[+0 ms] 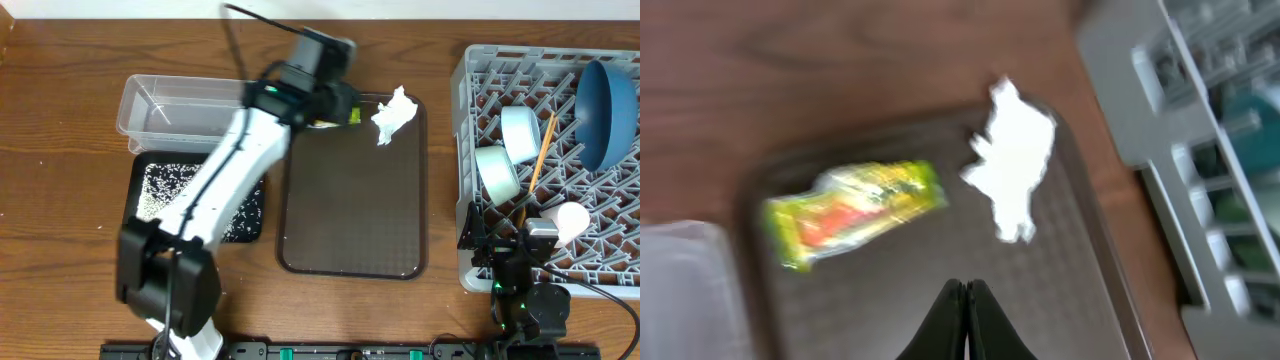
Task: Sort waste into correct bins and load items into the dishwasher rack
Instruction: 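Grasp the white tissue with the left gripper and lift it, then carry the tissue over the clear plastic bin and open the left gripper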
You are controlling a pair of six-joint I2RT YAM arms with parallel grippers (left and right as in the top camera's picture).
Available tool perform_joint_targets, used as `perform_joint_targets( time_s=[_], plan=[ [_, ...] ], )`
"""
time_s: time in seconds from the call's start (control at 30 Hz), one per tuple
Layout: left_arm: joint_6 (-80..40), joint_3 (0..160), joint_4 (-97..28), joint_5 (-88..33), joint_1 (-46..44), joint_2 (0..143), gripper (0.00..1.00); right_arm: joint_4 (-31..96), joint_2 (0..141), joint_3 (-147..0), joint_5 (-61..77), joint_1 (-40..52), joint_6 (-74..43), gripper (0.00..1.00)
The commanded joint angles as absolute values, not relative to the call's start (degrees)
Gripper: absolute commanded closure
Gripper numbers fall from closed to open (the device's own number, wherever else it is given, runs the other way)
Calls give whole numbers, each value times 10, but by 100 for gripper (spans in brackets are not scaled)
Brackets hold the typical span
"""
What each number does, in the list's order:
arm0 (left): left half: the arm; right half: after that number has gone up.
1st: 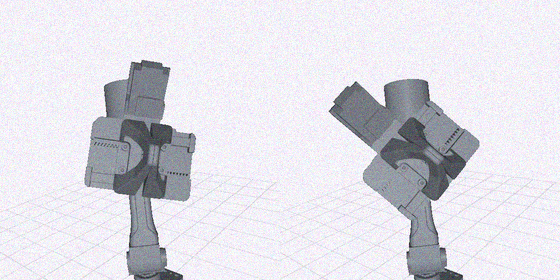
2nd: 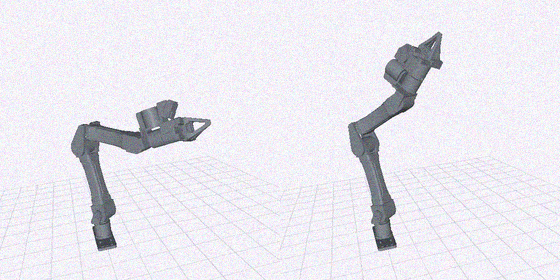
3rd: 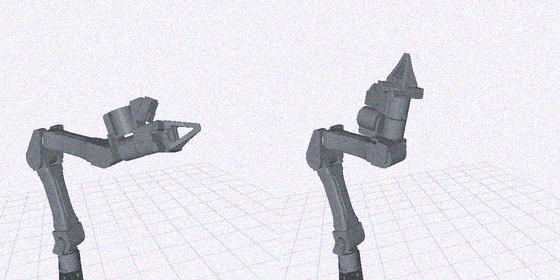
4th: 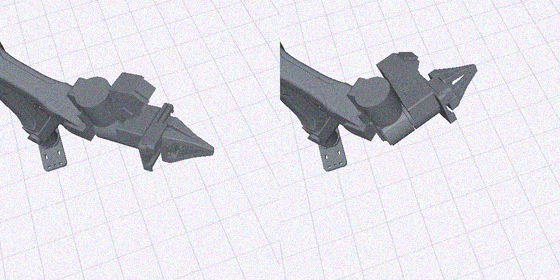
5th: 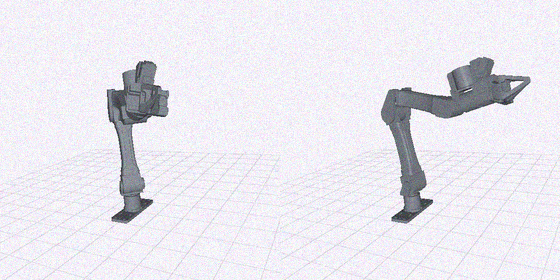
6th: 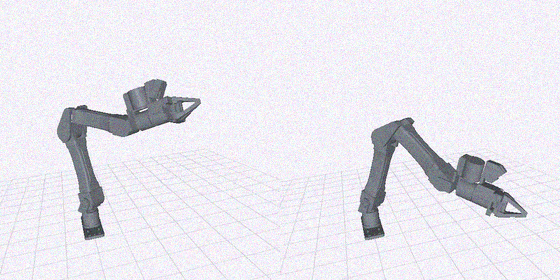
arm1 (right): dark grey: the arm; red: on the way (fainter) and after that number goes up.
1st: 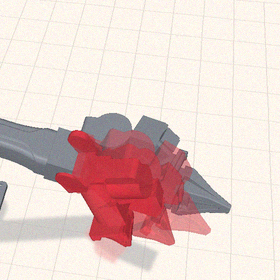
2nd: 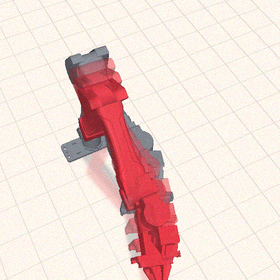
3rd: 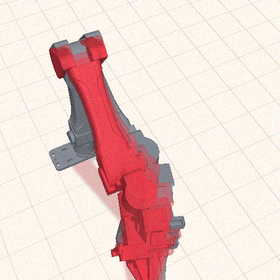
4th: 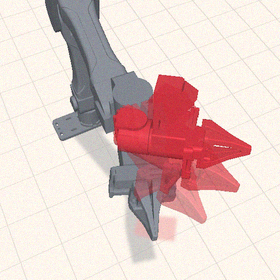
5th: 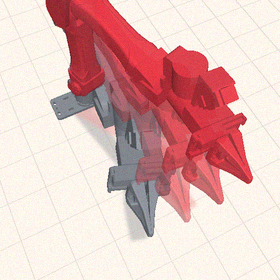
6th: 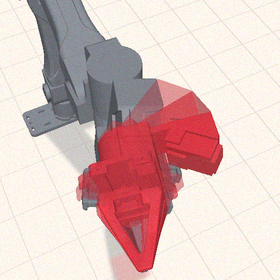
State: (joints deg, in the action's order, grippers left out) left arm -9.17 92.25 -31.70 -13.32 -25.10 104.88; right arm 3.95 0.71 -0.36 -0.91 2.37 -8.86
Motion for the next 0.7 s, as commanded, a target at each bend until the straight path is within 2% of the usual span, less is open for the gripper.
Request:
perform_joint_targets(
  time_s=[0.0,0.03,0.13,0.17,0.33,0.67],
  plan=[
    [-87,924,-289,-188,-238,1064,78,41,4,-3,-13,19,-85,1],
    [-69,921,-269,-208,-243,1068,64,41,4,-3,-13,19,-85,1],
    [-11,917,-225,-203,-265,1094,37,41,4,-3,-13,19,-85,1],
    [10,917,-211,-200,-273,1107,33,41,4,-3,-13,19,-85,1],
    [89,916,-135,-199,-311,1190,31,41,4,-3,-13,19,-85,1],
    [94,916,-53,-199,-333,1303,32,41,4,-3,-13,19,-85,1]
  ],
)
